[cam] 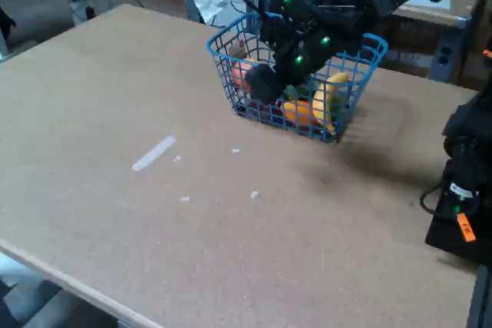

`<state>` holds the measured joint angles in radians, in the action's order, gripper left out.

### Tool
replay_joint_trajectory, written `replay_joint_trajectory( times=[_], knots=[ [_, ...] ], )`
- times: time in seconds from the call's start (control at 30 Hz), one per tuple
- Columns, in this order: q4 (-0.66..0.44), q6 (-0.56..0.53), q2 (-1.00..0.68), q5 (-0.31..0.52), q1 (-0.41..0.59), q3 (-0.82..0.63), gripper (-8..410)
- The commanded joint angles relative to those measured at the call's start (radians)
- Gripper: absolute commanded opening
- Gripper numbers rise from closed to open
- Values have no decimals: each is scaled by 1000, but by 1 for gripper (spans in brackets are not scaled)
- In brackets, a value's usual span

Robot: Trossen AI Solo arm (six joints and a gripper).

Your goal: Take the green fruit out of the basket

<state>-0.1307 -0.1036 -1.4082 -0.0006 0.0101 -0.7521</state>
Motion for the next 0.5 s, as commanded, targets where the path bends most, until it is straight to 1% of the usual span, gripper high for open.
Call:
replay_joint_trajectory(
  times=[0.0,0.47],
  knots=[
    [0,0,1,-2,-5,-1,220],
    [0,0,1,-10,-8,-1,220]
  ],
)
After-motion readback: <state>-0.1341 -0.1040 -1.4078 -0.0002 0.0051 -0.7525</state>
